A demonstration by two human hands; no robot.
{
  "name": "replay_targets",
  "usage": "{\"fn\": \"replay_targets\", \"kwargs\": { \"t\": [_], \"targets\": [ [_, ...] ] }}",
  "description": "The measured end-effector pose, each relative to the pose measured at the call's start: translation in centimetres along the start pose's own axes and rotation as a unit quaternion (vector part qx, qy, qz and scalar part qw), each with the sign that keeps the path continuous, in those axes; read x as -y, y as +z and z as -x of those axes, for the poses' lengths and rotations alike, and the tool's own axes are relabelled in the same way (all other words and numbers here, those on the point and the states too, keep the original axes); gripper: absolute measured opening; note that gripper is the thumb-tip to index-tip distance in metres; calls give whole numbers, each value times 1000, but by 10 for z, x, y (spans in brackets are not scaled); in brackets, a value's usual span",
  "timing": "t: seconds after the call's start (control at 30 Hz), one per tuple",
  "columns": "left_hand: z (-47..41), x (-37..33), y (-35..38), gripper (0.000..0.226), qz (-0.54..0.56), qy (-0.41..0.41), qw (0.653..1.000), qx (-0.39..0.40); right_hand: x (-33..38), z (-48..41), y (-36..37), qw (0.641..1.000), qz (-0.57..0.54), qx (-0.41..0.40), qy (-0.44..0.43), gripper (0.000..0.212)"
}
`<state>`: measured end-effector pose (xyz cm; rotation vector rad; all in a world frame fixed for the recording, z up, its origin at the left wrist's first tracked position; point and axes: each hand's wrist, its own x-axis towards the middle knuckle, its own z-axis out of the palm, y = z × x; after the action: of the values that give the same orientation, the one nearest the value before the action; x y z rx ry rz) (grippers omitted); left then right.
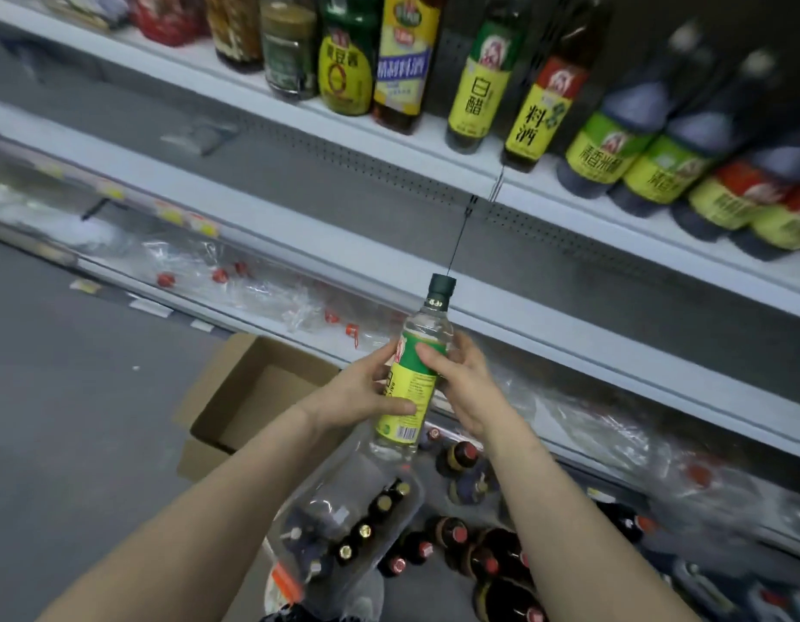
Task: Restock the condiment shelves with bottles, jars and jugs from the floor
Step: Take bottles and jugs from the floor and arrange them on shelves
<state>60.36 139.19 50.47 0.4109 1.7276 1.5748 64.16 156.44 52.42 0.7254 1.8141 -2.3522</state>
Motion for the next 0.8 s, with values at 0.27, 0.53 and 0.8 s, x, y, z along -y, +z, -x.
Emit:
{"fn": "replay_targets", "kwargs": {
  "t": [0.27,0.53,0.8],
  "targets": [
    [-1,-78,7,92,-21,80,995,-49,89,20,2,997,-4,62,-55,84],
    [0,-140,8,107,-68,113,984,-123,149,28,11,989,27,83,-120,67],
    [-14,-171,-7,106,-170,185,943,-220,180,8,39,967,170,-37,-186,52]
  ]
}}
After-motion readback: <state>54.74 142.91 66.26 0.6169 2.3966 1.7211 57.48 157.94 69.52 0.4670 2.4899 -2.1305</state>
